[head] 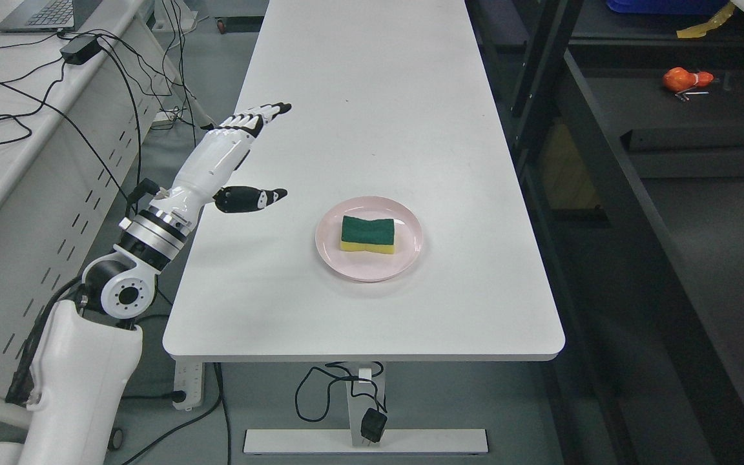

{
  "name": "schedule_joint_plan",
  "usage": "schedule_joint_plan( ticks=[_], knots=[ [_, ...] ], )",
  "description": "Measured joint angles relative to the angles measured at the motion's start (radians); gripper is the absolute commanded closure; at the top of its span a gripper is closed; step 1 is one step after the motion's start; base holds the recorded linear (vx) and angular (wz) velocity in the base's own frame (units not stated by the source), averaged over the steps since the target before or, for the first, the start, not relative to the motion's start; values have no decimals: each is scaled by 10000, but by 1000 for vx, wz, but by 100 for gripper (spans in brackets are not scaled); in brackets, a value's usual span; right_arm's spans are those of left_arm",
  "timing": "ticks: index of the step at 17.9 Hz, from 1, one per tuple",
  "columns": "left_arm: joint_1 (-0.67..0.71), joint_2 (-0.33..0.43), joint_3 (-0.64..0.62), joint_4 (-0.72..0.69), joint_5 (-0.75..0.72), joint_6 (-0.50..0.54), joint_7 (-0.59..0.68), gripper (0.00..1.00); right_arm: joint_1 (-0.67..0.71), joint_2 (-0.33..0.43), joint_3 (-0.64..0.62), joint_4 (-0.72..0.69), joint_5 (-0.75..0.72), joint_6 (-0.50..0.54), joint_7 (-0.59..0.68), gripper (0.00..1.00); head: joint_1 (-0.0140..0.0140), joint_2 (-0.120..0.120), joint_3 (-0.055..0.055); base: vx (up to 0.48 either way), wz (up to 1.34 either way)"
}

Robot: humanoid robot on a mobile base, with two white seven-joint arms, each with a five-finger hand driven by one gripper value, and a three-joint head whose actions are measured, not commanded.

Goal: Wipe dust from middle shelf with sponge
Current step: 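Raise the left hand and reach toward the sponge on the pink plate, then lower the left hand onto the green-yellow sponge and close fingers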

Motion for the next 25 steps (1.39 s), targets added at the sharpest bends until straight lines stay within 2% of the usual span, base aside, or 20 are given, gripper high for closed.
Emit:
schedule_joint_plan(
  ticks=[4,8,16,25],
  knots=[
    [-577,337,-1070,531,-2068,-251,-299,3,0,0,0,0,0,0,0,0,0,0,0,9,-42],
    [-939,529,-1676,1049,-3255,-307,-339,3,1,0,0,0,0,0,0,0,0,0,0,-14,16],
    [-1840,467,-2651,2011,-4249,-318,-347,3,1,0,-1,0,0,0,0,0,0,0,0,4,2],
    [-2295,-169,-3678,2593,-4549,-492,-361,3,1,0,0,0,0,0,0,0,0,0,0,42,-24]
  ],
)
